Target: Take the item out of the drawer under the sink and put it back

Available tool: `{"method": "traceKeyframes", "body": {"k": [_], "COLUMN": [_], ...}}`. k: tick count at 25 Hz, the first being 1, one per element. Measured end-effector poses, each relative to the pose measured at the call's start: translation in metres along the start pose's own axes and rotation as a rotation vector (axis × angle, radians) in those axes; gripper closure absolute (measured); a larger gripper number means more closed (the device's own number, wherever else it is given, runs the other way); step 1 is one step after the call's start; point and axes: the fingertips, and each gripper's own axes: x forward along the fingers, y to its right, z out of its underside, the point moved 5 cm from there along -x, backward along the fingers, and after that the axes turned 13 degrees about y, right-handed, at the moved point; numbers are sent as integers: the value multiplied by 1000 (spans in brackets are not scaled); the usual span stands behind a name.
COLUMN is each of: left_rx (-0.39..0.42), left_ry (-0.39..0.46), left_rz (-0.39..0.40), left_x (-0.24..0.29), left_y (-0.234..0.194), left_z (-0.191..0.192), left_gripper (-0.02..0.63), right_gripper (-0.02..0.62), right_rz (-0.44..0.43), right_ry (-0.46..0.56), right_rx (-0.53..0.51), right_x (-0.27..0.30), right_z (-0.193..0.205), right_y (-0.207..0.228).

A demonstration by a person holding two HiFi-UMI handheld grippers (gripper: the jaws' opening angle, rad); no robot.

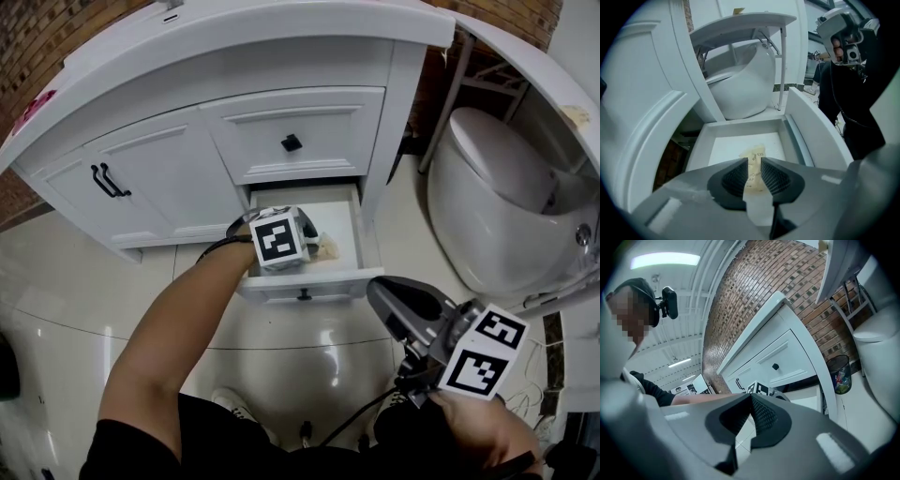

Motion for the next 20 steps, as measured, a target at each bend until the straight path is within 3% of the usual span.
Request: {"method": "traceKeyframes", "body": {"k": [4, 20], "left_rx": [-3, -39], "left_ry": [-52, -51], "left_rz": [65, 105], "left_x": [14, 36], "left_y": [3, 5], "left_z": [12, 26], "left_gripper": [502, 503], "right_gripper": [590, 591], "right_rz": [11, 14], "right_ry": [-11, -26], "right_rx": [25, 44], "right_x": [2, 5], "right_z": [2, 6], "right_y": [5, 7]}}
